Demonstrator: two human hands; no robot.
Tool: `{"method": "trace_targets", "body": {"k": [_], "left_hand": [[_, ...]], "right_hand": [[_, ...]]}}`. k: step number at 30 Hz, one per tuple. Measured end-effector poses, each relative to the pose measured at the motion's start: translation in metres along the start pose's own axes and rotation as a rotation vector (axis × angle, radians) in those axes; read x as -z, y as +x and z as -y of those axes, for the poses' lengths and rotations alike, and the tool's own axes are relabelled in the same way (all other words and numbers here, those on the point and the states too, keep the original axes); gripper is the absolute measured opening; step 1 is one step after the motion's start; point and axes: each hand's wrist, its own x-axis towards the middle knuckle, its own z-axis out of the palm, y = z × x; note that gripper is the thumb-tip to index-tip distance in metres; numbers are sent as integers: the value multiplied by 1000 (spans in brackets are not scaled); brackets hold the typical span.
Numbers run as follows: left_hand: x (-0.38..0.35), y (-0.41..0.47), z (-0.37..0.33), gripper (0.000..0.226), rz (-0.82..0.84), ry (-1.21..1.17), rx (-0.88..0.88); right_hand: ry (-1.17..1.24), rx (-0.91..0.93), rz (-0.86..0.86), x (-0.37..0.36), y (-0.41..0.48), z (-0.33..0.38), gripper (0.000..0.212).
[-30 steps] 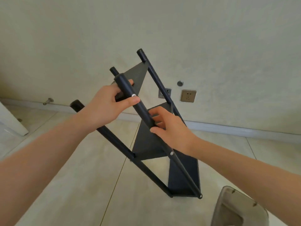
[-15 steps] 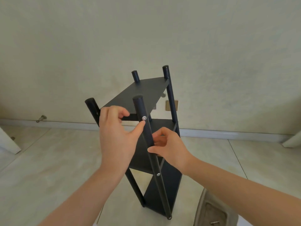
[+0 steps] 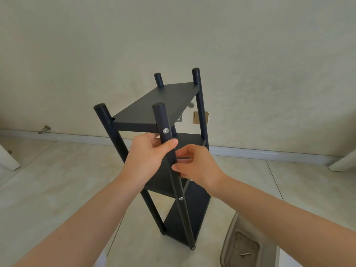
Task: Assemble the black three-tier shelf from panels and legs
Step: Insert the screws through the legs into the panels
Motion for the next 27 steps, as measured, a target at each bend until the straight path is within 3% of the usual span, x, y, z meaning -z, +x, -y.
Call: {"method": "trace_targets", "body": {"k": [3,8,14,20,24,27], "left_hand": [[7,4,3,17,29,-24,19],[27,7,12,7,17,-105,94],[55,6,30,16,-112,-78,92],[82,7,53,25,-124,6,145],[94,8,62,22,-134,-38,173],[98,12,64,19,-177,-139,214]], "right_hand": [[-67,-23,-4,19,8,0,31],[36,-111,-124,51,27,-8,26],[57,-197,-227,70,44,-23,25],[-30,-159,-235,78,51,-19,44],[5,-69,-176,70,50,-12,32],[-2,-38,-160,63,46,-8,11]]}}
